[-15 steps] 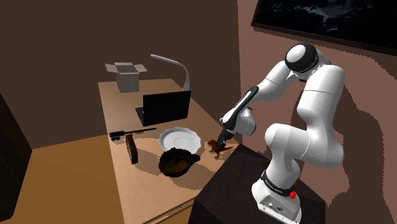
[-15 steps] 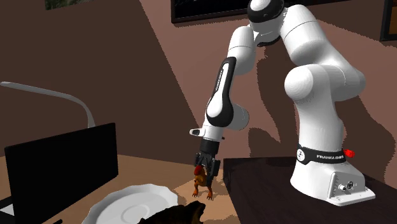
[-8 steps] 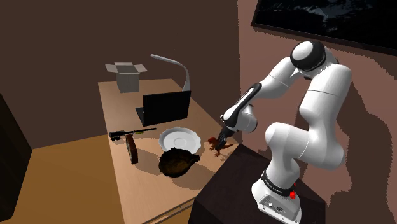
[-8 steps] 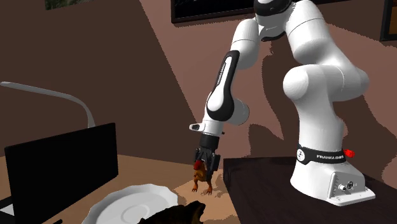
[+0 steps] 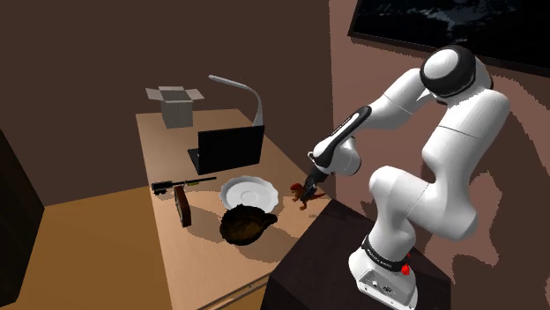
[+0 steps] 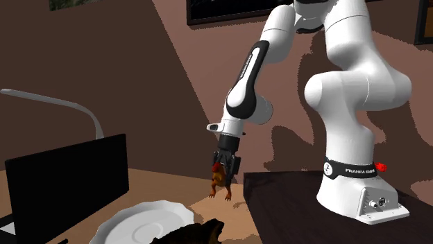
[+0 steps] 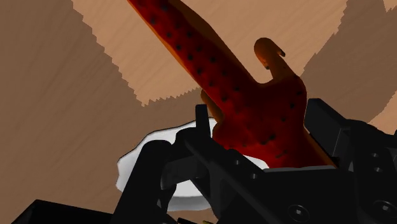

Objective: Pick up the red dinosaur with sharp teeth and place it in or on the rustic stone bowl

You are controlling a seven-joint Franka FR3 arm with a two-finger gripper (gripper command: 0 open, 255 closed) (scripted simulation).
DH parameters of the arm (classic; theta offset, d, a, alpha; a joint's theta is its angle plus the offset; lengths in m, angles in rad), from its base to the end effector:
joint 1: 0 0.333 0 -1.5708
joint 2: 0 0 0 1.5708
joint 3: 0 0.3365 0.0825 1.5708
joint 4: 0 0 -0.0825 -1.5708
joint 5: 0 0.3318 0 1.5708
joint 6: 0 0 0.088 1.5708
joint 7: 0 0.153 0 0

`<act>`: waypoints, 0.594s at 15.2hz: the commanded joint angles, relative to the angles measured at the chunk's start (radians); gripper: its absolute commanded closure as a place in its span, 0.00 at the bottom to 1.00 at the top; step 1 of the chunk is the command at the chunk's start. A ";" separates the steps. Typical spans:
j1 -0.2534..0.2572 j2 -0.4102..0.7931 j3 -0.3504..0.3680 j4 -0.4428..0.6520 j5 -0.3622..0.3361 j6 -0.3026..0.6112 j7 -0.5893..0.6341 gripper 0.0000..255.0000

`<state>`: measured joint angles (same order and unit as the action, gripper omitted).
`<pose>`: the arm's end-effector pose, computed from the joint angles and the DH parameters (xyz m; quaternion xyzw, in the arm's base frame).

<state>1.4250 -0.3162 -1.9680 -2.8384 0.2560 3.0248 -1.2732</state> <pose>0.3155 -0.1722 0.1973 -0.9619 -0.2196 -0.1357 0.0895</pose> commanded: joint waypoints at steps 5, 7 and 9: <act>-0.415 0.071 0.437 -0.013 0.054 -0.118 -0.004 1.00; -0.582 0.070 0.600 -0.017 0.030 -0.154 0.023 1.00; -0.727 0.053 0.734 -0.022 -0.024 -0.187 0.071 1.00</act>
<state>0.7739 -0.2587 -1.3075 -2.8613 0.2541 2.8581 -1.2254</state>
